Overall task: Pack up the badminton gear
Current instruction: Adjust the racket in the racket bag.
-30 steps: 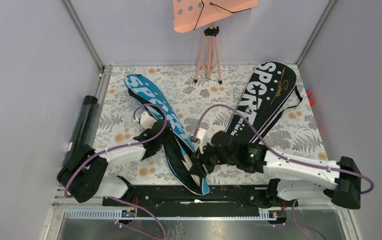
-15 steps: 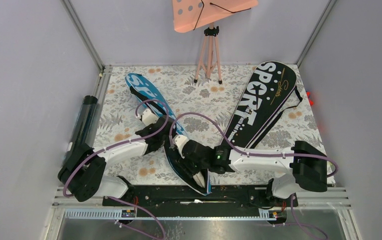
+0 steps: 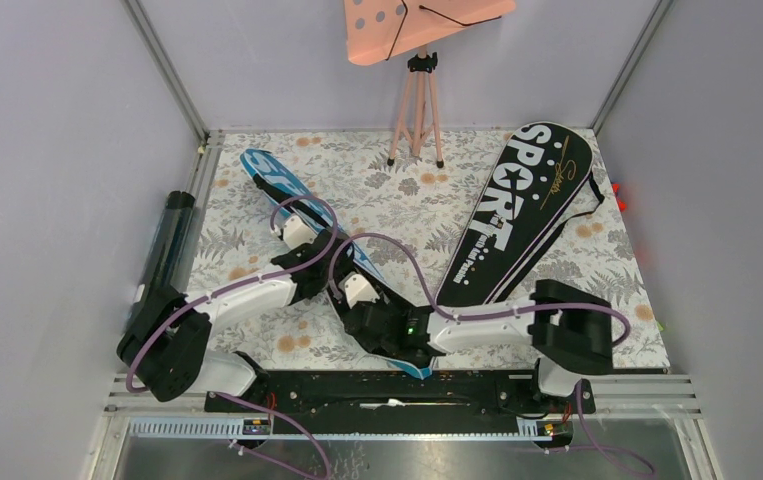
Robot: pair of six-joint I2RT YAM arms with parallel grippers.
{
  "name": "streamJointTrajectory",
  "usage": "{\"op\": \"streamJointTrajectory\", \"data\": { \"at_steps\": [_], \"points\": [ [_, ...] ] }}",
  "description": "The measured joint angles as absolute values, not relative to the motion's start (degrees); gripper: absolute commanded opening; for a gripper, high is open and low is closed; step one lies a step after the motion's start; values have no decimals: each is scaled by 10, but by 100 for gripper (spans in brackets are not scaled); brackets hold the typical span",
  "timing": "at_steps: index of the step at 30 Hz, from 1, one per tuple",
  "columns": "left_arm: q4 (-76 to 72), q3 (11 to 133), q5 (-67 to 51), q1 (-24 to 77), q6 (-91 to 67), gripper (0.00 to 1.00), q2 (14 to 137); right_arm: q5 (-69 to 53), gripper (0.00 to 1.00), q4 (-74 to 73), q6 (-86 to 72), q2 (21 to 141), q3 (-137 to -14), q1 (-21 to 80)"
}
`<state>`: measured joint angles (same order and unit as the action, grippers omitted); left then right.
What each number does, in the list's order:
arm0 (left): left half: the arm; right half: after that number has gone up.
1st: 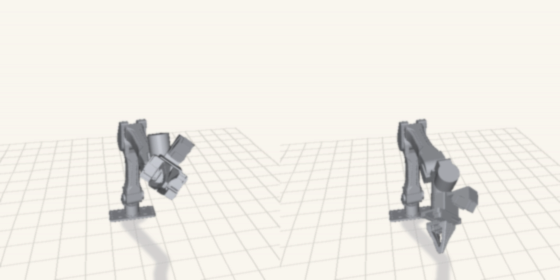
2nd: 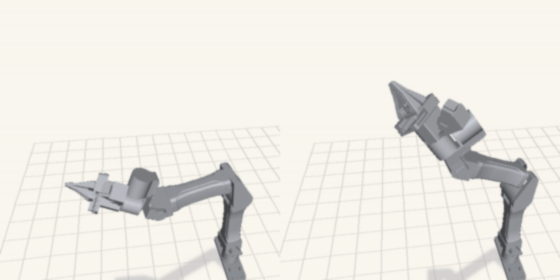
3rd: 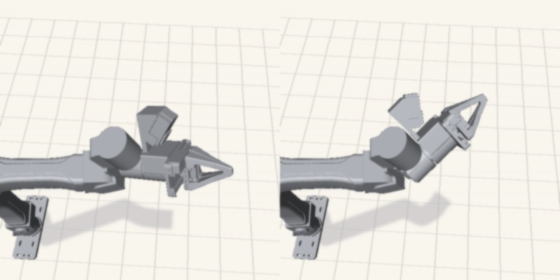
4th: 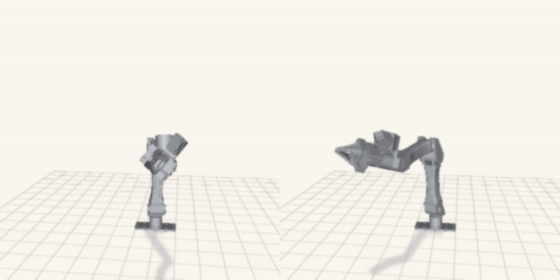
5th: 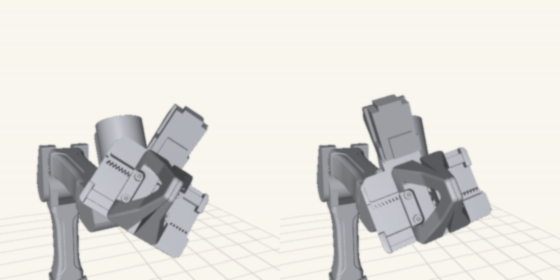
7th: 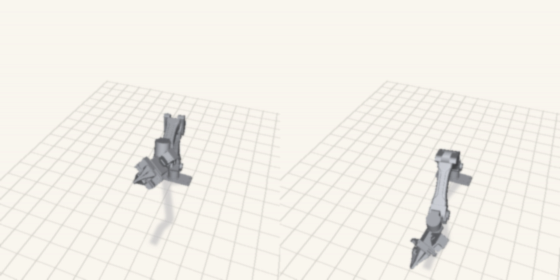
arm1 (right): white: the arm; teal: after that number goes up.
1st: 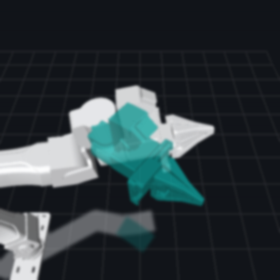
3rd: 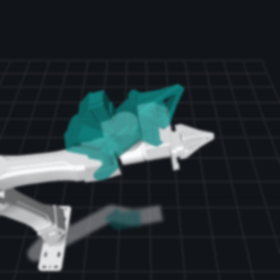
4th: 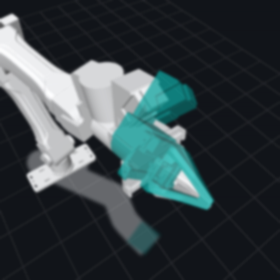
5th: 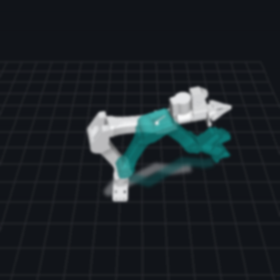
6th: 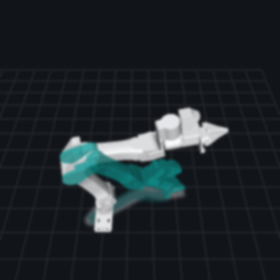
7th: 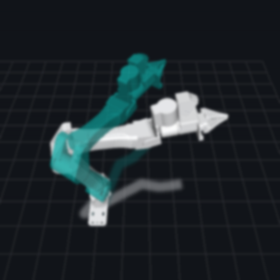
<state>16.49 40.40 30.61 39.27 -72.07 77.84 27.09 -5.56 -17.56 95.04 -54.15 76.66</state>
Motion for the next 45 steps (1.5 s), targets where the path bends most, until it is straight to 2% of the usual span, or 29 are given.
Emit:
{"op": "streamJointTrajectory", "data": {
  "at_steps": [2,3,5,6,7,8,12,15,16,24,30,31,32,36,39,41,45],
  "points": [
    [165,404,305,393,-720,0,778,296,58,-36,-178,975,-542,771],
    [165,404,306,393,-720,0,778,311,45,-27,-178,992,-545,773],
    [172,404,308,393,-716,0,779,333,8,-23,-178,1008,-551,775],
    [175,404,308,391,-713,0,779,345,0,-25,-177,1012,-551,774],
    [176,404,308,390,-710,0,779,347,0,-23,-176,1012,-550,772],
    [173,404,307,389,-705,4,779,346,0,-22,-173,1012,-550,772],
    [162,404,293,389,-662,61,776,336,0,-27,-174,996,-545,767],
    [150,387,255,397,-611,95,752,314,0,-52,-173,973,-544,751],
    [146,369,239,399,-598,98,732,302,0,-60,-174,964,-544,743],
    [115,237,148,402,-555,99,490,198,0,-84,-213,937,-568,696],
    [102,186,79,403,-534,96,427,143,0,-93,-246,936,-595,673],
    [97,177,68,403,-531,91,424,137,0,-96,-250,934,-599,671],
    [91,168,58,403,-527,82,420,131,0,-100,-253,932,-603,669],
    [82,153,36,404,-522,32,424,98,0,-109,-270,928,-618,661],
    [80,153,32,404,-518,8,446,72,3,-107,-280,924,-622,655],
    [80,152,32,405,-518,0,455,47,5,-100,-292,918,-622,649],
    [74,152,32,404,-516,0,458,-22,16,-65,-328,911,-619,633]
  ]
}}
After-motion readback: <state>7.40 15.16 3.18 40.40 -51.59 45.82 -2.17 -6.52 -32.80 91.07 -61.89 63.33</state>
